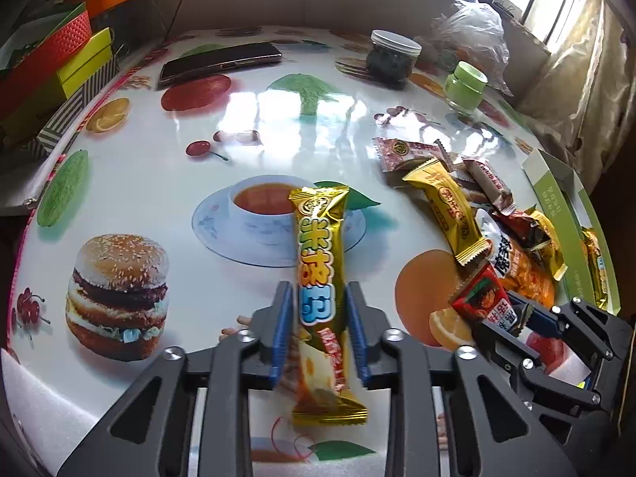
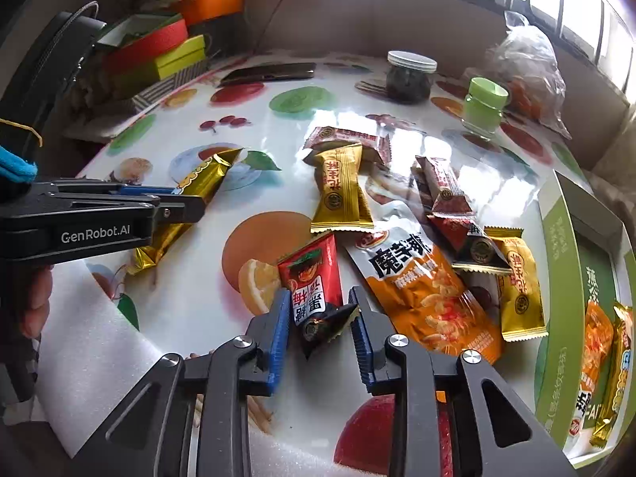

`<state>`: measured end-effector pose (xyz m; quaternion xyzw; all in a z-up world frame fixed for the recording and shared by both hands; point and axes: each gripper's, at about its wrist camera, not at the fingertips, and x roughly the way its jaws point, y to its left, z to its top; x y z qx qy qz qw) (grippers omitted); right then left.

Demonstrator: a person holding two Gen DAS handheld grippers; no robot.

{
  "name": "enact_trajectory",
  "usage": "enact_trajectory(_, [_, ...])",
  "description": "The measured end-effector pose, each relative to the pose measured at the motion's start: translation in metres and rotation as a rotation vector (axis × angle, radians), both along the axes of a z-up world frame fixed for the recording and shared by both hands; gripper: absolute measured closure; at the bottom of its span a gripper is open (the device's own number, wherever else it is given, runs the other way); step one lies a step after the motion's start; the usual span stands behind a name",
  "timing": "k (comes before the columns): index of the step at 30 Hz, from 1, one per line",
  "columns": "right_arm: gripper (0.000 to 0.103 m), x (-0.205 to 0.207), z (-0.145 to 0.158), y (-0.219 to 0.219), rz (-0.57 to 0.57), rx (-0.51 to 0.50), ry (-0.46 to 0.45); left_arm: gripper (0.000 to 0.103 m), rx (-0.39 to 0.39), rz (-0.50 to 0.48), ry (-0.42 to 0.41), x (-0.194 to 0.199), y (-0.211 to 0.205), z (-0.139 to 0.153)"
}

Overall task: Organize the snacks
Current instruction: 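Grasp the yellow wafer bar with the left gripper while the right gripper grasps a red packet, then carry the wafer bar and red packet over the green box with both grippers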

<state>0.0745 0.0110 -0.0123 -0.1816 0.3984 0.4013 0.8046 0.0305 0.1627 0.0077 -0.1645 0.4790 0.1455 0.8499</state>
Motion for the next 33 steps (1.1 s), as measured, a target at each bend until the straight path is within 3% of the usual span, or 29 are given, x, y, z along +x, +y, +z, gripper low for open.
enact_trajectory(33, [0.083,0.005,0.028,-0.045,-0.138,0.171,0.047,0.079,0.01,-0.1,-0.07,0.006,-0.039,0.026])
